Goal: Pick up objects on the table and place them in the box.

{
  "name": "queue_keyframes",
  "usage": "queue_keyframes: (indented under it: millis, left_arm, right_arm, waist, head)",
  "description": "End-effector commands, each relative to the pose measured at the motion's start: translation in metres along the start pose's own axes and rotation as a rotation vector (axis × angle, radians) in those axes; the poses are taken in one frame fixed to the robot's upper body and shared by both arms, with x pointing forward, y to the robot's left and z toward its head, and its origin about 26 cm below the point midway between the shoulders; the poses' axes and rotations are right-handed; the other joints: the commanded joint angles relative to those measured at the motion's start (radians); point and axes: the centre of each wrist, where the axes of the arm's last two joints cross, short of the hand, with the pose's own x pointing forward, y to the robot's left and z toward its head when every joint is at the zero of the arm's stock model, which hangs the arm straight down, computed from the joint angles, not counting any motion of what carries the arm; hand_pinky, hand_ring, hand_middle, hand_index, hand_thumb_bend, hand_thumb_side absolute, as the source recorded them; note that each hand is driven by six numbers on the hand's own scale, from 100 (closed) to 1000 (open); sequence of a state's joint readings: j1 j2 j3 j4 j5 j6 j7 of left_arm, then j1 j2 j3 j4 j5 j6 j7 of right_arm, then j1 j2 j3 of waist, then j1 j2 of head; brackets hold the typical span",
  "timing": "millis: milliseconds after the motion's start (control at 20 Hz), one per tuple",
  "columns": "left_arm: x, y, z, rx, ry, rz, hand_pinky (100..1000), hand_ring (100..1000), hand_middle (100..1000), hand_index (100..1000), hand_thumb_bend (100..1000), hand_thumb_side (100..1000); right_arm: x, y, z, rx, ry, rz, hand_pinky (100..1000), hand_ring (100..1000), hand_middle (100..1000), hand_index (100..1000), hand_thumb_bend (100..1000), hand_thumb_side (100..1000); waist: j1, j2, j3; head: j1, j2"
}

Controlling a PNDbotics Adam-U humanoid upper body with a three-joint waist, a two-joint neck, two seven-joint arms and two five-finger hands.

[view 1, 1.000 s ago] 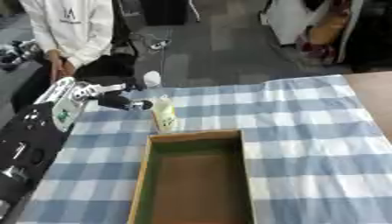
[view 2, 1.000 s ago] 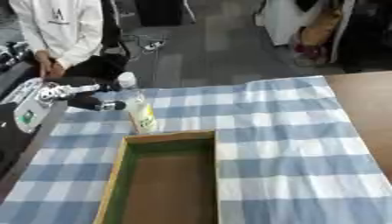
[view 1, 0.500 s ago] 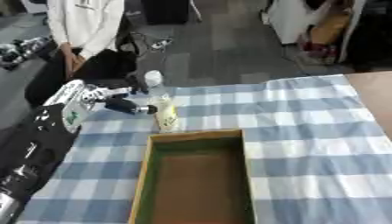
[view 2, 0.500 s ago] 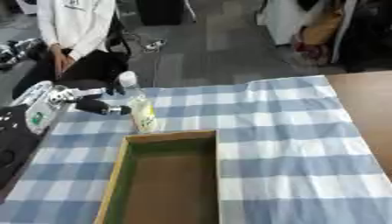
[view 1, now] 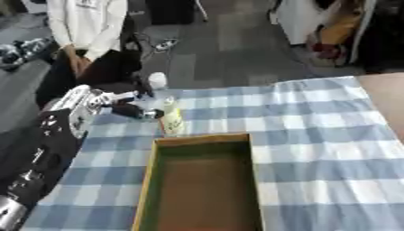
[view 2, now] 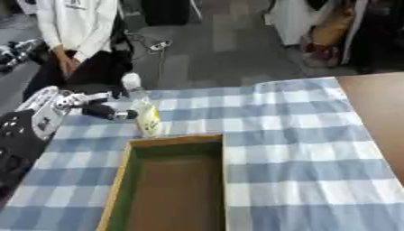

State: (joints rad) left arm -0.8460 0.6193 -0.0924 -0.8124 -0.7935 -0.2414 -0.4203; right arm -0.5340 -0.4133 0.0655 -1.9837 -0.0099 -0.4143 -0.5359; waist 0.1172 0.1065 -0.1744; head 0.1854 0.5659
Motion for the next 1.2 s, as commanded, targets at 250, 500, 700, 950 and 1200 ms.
queue_keyframes:
  millis: [250, 500, 700, 950, 1200]
  left_arm:
    - [-0.001, -0.001, -0.003, 0.114, 0.009, 0.082, 952, 906, 992, 1000, 1000, 973]
    - [0.004, -0.012, -0.01, 0.185, -0.005, 0.144, 948, 892, 988, 1000, 1000, 979]
    - [0.006, -0.018, -0.013, 0.205, -0.009, 0.158, 947, 892, 987, 1000, 1000, 975]
    - [0.008, -0.019, -0.017, 0.225, -0.006, 0.162, 945, 886, 986, 1000, 1000, 957]
    - [0.01, -0.024, -0.02, 0.265, 0.008, 0.177, 936, 869, 977, 992, 1000, 903]
  right_arm:
    - [0.005, 0.003, -0.009, 0.004, -0.039, -0.018, 404, 496, 560, 643, 100, 845]
    - [0.006, 0.005, -0.01, -0.001, -0.042, -0.026, 405, 496, 560, 642, 100, 845]
    - [0.006, 0.006, -0.011, -0.002, -0.044, -0.032, 405, 496, 560, 643, 100, 845]
    - [0.006, 0.008, -0.012, -0.005, -0.046, -0.041, 406, 496, 560, 643, 100, 846]
    - [0.006, 0.009, -0.013, -0.007, -0.048, -0.048, 406, 496, 560, 643, 100, 846]
  waist:
    - [-0.007, -0.011, -0.003]
    - [-0.009, -0.009, -0.009]
    - [-0.009, -0.007, -0.014]
    - [-0.009, -0.005, -0.021]
    - [-0.009, -0.003, -0.027]
  head:
    - [0.017, -0.014]
    - [0.029, -0.019]
    - [0.033, -0.021]
    - [0.041, -0.024]
    - [0.046, -0.025]
